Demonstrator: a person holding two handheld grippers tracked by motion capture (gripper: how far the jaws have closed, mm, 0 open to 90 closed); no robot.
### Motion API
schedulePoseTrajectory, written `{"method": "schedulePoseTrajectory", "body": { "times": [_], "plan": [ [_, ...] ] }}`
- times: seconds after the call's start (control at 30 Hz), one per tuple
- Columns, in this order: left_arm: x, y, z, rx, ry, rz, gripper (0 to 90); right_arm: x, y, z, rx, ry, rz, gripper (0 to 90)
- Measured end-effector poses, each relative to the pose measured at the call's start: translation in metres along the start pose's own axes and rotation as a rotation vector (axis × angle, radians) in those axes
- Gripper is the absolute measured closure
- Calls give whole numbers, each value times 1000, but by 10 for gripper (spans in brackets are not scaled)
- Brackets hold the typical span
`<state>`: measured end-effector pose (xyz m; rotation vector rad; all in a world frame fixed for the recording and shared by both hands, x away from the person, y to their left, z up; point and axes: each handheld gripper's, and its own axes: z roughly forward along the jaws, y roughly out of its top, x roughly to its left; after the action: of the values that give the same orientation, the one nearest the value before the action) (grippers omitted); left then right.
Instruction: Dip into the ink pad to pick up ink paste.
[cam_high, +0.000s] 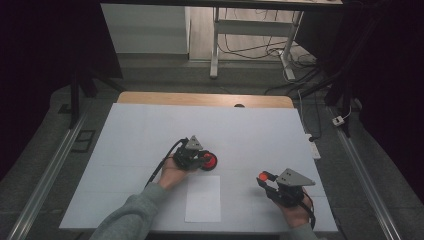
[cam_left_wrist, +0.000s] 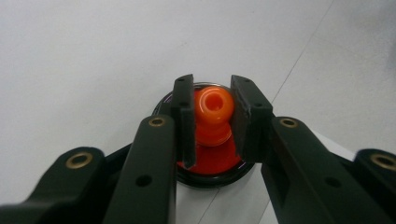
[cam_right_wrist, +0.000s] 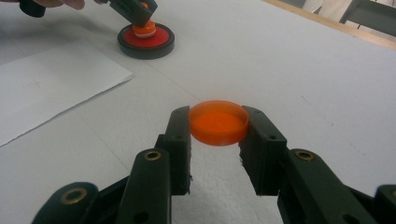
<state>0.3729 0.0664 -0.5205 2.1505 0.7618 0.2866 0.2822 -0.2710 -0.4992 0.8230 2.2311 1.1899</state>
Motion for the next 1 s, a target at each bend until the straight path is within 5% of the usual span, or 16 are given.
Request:
{"method": "schedulePoseTrajectory", "body": {
  "times": [1.0],
  "plan": [
    [1,-2,3,-2,-5,29,730,1,0,0,-4,-1,-2,646]
  ]
}}
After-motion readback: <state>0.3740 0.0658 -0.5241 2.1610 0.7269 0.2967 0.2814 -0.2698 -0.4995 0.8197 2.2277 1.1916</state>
